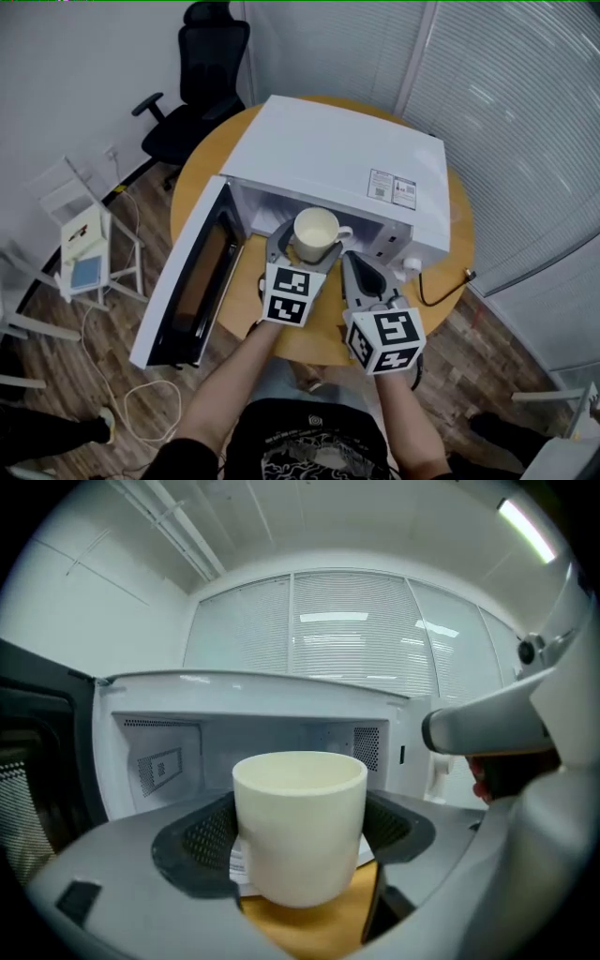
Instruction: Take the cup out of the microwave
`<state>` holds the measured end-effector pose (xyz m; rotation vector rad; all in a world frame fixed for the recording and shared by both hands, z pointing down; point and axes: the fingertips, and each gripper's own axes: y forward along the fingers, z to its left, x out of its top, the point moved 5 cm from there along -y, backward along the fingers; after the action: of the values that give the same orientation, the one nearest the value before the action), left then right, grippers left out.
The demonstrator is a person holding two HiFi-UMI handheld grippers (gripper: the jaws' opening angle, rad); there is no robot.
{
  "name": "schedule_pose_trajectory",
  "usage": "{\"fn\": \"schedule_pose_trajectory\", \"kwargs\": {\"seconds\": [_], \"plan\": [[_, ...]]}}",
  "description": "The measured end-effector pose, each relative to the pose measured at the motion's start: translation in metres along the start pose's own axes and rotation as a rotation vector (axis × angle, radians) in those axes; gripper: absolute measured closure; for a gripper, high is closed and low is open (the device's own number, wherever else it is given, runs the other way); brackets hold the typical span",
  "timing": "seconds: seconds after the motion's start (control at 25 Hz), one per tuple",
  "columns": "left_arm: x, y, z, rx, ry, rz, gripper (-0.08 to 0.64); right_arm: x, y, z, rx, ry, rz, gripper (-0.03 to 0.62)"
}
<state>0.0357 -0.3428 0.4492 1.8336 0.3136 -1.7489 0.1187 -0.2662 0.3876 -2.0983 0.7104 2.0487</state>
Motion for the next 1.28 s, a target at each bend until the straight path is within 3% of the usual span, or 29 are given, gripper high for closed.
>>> {"fn": "schedule_pose_trajectory", "kwargs": {"seconds": [0.64,1.28], "plan": [[0.039,-0.111,-0.035,0.066,-0.03,-0.034,0.147,0.028,-0.073,0.03,0.012,-0.034,-0.011,0.577],[0.053,-0.205,-0.044,-0.041,-0.011,-0.041,0.147,0.032,-0.122,0.112,-0.104,-0.038,-0.045,0.577]]}}
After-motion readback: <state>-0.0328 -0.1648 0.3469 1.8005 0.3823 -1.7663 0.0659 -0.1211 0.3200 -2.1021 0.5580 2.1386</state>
